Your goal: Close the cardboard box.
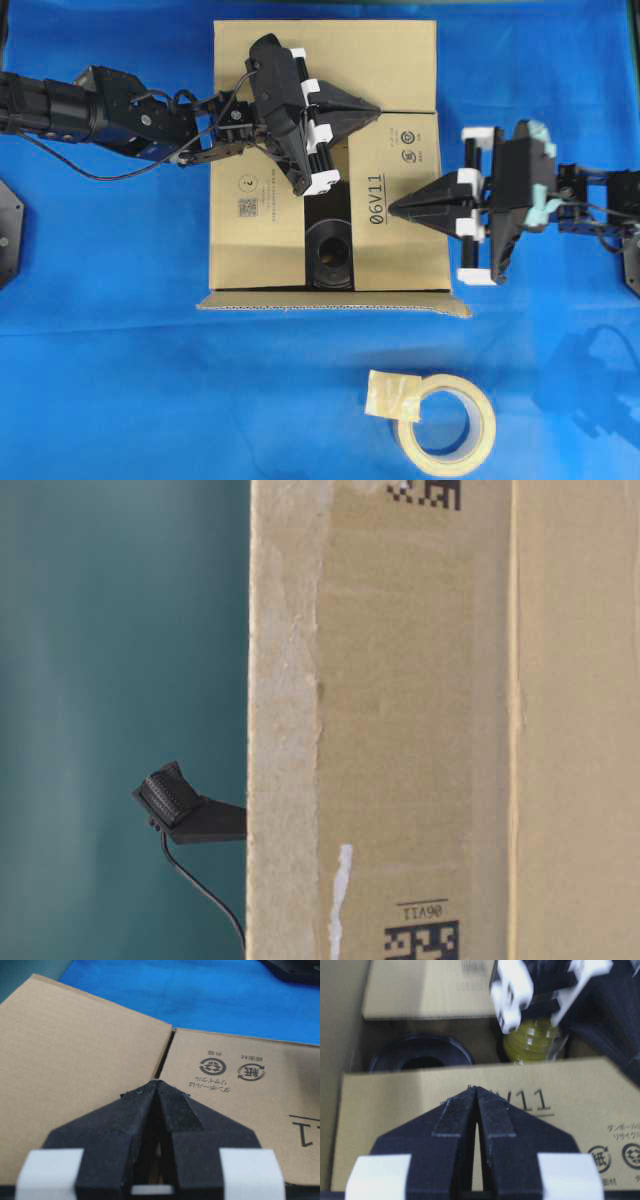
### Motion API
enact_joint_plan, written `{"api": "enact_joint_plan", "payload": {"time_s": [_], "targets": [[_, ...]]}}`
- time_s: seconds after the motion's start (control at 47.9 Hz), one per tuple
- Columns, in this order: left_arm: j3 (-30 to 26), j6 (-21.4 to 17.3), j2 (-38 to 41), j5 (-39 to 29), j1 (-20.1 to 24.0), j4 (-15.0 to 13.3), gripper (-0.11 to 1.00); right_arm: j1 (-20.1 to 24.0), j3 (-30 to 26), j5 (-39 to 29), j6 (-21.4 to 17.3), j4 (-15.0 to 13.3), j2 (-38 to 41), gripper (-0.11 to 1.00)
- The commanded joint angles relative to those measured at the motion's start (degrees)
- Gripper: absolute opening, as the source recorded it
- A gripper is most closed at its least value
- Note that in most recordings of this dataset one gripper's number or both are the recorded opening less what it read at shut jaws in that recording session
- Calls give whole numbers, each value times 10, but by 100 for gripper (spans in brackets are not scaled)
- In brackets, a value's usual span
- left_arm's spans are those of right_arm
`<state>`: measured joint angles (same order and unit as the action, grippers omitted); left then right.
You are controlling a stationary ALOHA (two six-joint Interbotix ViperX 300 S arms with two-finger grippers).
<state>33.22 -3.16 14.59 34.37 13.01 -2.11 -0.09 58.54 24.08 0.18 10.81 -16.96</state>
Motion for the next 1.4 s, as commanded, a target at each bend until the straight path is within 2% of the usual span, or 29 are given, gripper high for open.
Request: {"api": "enact_joint_plan", "payload": {"time_s": [0.0,0.167,0.293,0.522,0.669,0.794,1.045,1.379], "targets": [[-2,1,-6,2,-7,1,0,0,-13,-25,0,1,-47,0],[-1,1,-6,3,-8,1,0,2,-17,-73,-6,0,-127,0],[0,1,-6,3,-8,1,0,25,-22,-97,-6,1,-186,0],[5,1,-8,3,-8,1,0,131,-25,-91,2,-5,-226,0],[8,1,-9,3,-8,1,0,208,-33,-75,6,-28,-203,0],[8,1,-10,3,-8,1,0,243,-46,-75,7,-38,-168,0],[9,1,-10,3,-8,1,0,235,-58,-107,6,-38,-87,0],[9,1,-10,3,-8,1,0,164,-49,-112,5,-25,-69,0]]}}
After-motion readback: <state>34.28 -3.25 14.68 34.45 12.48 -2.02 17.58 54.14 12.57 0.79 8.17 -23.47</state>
